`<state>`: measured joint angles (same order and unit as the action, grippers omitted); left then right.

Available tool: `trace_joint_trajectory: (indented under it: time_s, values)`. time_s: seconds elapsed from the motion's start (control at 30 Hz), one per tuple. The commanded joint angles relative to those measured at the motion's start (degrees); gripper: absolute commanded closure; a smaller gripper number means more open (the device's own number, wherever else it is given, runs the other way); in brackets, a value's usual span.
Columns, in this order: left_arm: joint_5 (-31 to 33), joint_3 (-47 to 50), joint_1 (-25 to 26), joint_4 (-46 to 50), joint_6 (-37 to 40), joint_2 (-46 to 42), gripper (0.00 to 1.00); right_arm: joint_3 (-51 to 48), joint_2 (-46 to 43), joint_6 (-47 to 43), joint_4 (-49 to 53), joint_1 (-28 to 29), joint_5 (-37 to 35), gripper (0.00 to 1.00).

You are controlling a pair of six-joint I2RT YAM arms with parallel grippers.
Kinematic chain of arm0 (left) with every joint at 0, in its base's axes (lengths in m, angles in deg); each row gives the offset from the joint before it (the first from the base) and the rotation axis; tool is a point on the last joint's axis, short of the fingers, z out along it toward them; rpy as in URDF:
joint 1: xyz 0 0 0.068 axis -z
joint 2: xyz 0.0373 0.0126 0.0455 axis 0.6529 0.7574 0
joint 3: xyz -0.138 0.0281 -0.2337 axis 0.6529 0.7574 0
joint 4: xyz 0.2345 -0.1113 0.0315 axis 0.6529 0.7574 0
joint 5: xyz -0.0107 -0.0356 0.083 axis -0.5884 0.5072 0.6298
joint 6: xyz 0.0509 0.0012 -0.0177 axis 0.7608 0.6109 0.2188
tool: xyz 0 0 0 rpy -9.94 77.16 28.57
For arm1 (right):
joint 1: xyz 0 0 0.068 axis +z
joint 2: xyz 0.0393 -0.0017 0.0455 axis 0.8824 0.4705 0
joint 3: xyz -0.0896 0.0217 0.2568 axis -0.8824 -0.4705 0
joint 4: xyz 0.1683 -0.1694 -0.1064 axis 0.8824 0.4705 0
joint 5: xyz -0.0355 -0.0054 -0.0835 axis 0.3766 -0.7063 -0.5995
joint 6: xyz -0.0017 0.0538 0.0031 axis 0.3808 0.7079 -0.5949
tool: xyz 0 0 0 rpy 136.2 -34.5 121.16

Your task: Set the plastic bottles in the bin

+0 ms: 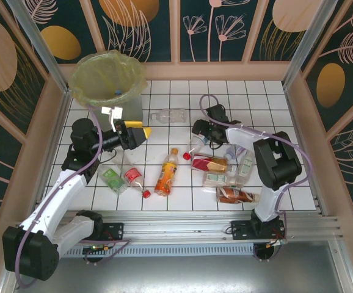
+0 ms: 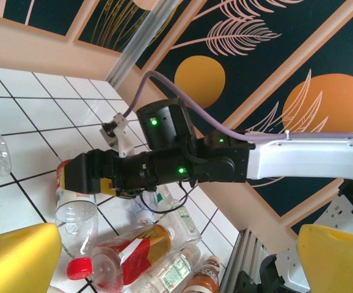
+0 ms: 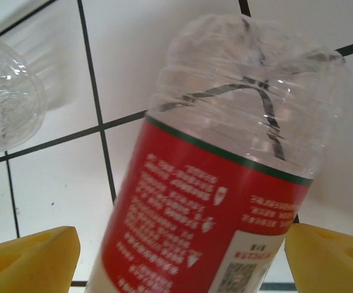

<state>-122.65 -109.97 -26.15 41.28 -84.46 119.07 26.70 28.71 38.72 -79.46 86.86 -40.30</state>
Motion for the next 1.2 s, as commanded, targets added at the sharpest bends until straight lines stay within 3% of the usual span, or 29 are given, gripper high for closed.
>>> trace_joint_trajectory:
  time_s: [0.0, 0.5, 0.7, 1.17]
  values:
    - [0.1, 0.7, 0.4, -0.2, 1.3, 0.1, 0.01, 2.9, 2.4, 0.4, -1.5, -0.2, -0.6, 0.14]
    - [0.0, 0.5, 0.4, 0.4, 1.4, 0.6, 0.01, 8.4, 8.7, 1.6, -4.3, -0.6, 0.7, 0.36]
    - [-0.1, 0.3, 0.4, 0.7, 1.5, 0.7, 0.02, 8.4, 8.5, 2.1, -7.6, -0.7, 2.6, 0.38]
    - [0.2, -0.6, 2.2, 1.3, -1.1, 5.1, 0.01, -2.4, -9.3, -6.9, -21.9, -0.7, 7.9, 0.38]
